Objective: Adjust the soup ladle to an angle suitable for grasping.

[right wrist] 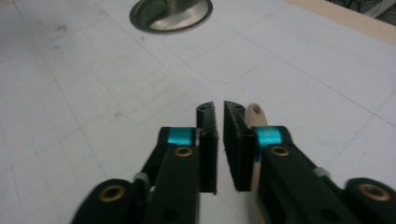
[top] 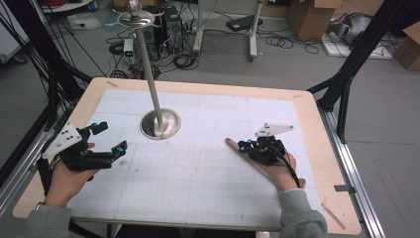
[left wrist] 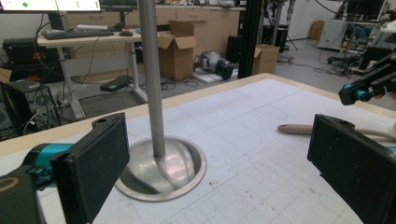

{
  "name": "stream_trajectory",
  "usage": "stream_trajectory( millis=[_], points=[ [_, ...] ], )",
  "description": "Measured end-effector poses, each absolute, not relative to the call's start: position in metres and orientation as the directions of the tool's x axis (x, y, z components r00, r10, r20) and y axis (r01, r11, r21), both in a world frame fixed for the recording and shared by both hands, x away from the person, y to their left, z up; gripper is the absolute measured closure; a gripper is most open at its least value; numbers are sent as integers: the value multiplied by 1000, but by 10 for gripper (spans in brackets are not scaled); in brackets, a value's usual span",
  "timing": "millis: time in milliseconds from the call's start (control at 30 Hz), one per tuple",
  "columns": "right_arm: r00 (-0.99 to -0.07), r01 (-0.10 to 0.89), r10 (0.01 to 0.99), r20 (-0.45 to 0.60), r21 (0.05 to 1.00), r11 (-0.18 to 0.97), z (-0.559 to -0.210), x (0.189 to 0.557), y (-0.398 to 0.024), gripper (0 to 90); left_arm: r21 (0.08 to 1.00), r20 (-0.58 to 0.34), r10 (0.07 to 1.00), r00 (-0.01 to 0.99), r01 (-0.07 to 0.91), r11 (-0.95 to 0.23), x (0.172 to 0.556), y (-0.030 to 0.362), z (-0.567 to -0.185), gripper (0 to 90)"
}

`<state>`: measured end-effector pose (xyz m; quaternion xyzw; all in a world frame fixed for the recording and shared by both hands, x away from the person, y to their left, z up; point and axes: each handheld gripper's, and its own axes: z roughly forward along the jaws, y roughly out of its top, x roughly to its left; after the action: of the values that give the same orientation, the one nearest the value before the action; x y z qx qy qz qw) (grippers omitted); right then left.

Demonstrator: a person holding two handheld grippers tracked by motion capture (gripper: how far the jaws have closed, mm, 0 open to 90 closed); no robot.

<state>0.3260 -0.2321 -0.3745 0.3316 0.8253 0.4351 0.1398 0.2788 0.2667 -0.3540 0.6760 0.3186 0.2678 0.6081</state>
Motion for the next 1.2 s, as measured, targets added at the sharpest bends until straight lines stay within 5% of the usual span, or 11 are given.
stream_trajectory(
  millis=[33,533,1200],
  points=[
    [-741,426,669,58,811,401,-375,326,-232,801,993,-25,756,654,105,-57,279,267,-354,60],
    [-764,412,645,-12,760,503,-368,304,-274,2,995,-43,744,667,96,-29,295,259,-351,60],
    [-705,495,707,51,749,440,-368,300,-323,0,995,-39,743,669,98,-37,294,257,-350,60]
  ],
)
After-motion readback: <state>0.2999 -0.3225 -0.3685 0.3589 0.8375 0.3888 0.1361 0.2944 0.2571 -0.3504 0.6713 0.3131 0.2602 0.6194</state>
